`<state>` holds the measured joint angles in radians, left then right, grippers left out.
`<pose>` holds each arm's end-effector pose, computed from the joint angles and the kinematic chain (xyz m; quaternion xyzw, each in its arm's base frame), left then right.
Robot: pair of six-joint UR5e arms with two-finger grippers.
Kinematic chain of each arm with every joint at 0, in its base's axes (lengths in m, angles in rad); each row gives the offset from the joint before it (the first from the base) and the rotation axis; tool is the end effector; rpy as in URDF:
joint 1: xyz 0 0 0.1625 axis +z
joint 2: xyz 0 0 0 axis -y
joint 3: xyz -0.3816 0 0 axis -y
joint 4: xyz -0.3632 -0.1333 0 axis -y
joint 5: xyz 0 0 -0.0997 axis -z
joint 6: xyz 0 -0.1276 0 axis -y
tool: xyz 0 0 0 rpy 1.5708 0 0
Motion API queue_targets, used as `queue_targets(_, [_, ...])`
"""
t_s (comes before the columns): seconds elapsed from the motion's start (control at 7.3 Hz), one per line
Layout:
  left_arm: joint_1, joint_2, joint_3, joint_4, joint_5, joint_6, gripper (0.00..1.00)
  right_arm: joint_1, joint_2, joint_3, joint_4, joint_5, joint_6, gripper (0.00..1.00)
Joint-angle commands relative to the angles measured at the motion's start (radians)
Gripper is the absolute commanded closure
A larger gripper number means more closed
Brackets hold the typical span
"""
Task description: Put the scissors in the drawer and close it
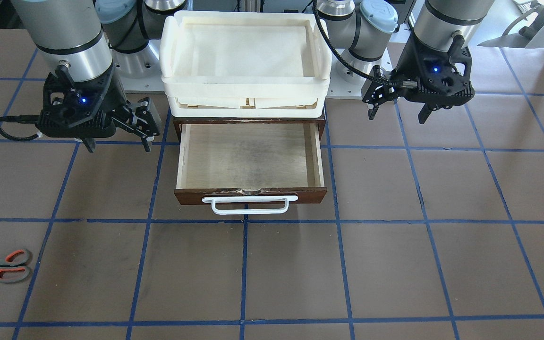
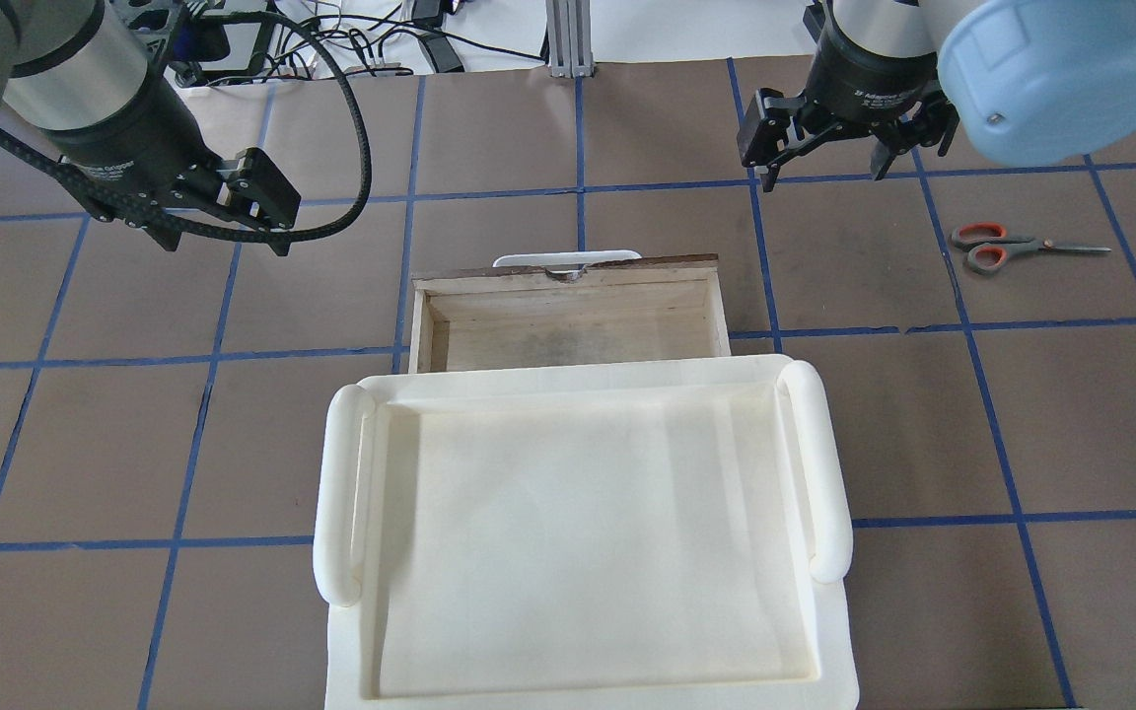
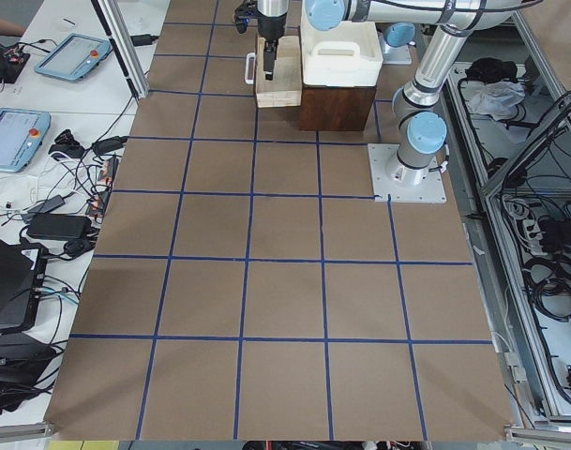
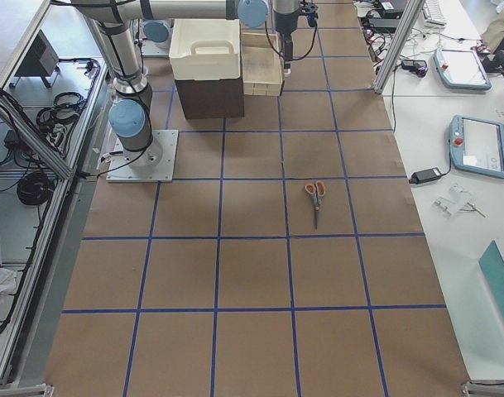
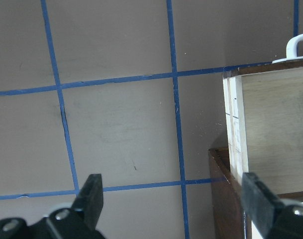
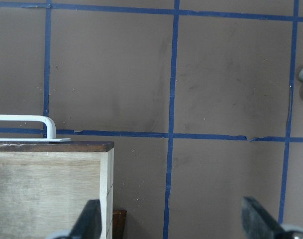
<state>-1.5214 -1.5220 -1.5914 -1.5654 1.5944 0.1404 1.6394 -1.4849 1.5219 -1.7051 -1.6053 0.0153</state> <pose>-0.1080 -0.4543 0.4297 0.0453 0.9988 -0.0156 0.0133 0.1634 -0.4973 0.4120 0.0258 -0.9983 0.0493 0.0152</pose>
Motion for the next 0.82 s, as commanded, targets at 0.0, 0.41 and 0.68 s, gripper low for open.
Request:
queue_targets(0.0, [0.0,-0.001,-0.007,0.002,0.045,-0.008,0.0,0.0,0.003,0.0,0.001,-0.001,-0.001,0.0])
queue_targets(0.41, [0.0,-0.001,-0.007,0.002,0.045,-0.002,0.0,-0.007,0.003,-0.002,-0.001,0.007,-0.024,0.0])
queue_targets(0.68, [0.0,-0.001,-0.007,0.002,0.045,-0.005,0.0,-0.042,0.005,-0.002,-0.005,0.005,-0.177,0.0])
